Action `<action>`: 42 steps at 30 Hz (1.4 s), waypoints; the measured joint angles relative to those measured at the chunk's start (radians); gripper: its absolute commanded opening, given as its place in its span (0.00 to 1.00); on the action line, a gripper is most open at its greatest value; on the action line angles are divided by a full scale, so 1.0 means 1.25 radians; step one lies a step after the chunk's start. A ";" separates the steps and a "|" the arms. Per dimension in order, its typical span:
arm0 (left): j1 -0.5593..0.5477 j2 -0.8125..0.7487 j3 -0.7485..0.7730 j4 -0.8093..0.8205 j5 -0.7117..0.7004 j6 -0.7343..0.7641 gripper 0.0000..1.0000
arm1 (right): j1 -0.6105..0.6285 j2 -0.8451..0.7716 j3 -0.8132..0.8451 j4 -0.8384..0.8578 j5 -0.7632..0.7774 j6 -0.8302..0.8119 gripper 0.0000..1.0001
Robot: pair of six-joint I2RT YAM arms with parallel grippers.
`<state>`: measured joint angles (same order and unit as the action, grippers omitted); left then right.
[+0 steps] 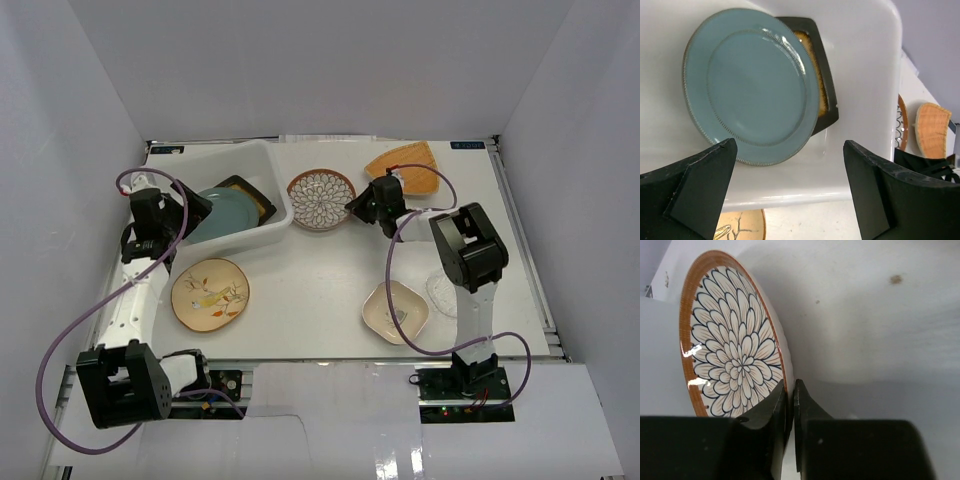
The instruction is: Place the plates into the plastic bin on the countertop
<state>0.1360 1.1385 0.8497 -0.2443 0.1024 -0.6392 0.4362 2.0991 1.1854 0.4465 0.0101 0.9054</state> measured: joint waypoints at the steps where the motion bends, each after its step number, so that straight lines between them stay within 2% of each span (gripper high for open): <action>1: 0.000 -0.003 -0.005 -0.005 -0.002 0.003 0.98 | -0.001 -0.020 -0.022 0.001 0.006 0.002 0.08; 6: -0.030 -0.019 -0.009 -0.028 0.049 0.012 0.98 | -0.009 -0.176 -0.164 -0.041 0.049 -0.040 0.08; 10: -0.140 -0.010 0.031 -0.031 0.152 0.021 0.97 | -0.036 -0.351 -0.276 -0.100 0.050 -0.102 0.08; 13: -0.248 0.002 0.063 -0.015 0.241 0.023 0.96 | -0.081 -0.503 -0.348 -0.117 -0.004 -0.133 0.08; 16: -0.341 0.028 0.079 0.002 0.281 0.023 0.94 | -0.116 -0.628 -0.377 -0.147 -0.057 -0.161 0.08; 19: -0.415 0.077 0.096 0.019 0.298 0.023 0.92 | -0.120 -0.716 -0.385 -0.158 -0.115 -0.179 0.08; 23: -0.463 0.165 0.134 0.044 0.314 0.016 0.89 | -0.112 -0.779 -0.394 -0.166 -0.204 -0.183 0.08; 24: -0.470 0.182 0.139 0.052 0.315 0.014 0.74 | -0.110 -0.787 -0.397 -0.169 -0.225 -0.183 0.08; 26: -0.485 0.203 0.143 0.061 0.311 0.010 0.52 | -0.108 -0.794 -0.401 -0.179 -0.255 -0.184 0.08; 27: -0.492 0.208 0.144 0.065 0.308 0.015 0.32 | -0.108 -0.796 -0.404 -0.182 -0.263 -0.184 0.08; 29: -0.505 0.210 0.144 0.071 0.288 0.022 0.17 | -0.108 -0.799 -0.411 -0.191 -0.276 -0.186 0.08; 30: -0.508 0.210 0.144 0.069 0.282 0.015 0.17 | -0.108 -0.800 -0.413 -0.197 -0.284 -0.182 0.08; 31: -0.510 0.211 0.144 0.068 0.257 0.013 0.09 | -0.110 -0.803 -0.414 -0.196 -0.291 -0.189 0.08; 33: -0.508 0.212 0.144 0.063 0.242 0.007 0.01 | -0.107 -0.810 -0.416 -0.191 -0.295 -0.195 0.08; 35: -0.511 0.212 0.145 0.062 0.232 0.007 0.00 | -0.107 -0.811 -0.418 -0.188 -0.300 -0.196 0.17; 36: -0.512 0.212 0.146 0.060 0.226 0.007 0.00 | -0.107 -0.811 -0.418 -0.188 -0.301 -0.196 0.42; 39: -0.515 0.212 0.162 0.022 0.193 0.037 0.00 | -0.108 -0.819 -0.422 -0.182 -0.324 -0.176 0.76; 42: -0.503 0.213 0.197 -0.042 0.141 0.066 0.00 | -0.108 -0.850 -0.423 -0.181 -0.341 -0.167 0.85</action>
<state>-0.4931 1.4048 1.0962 -0.2970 0.2787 -0.5568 0.3012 1.0367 0.6571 0.2203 -0.4164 0.6968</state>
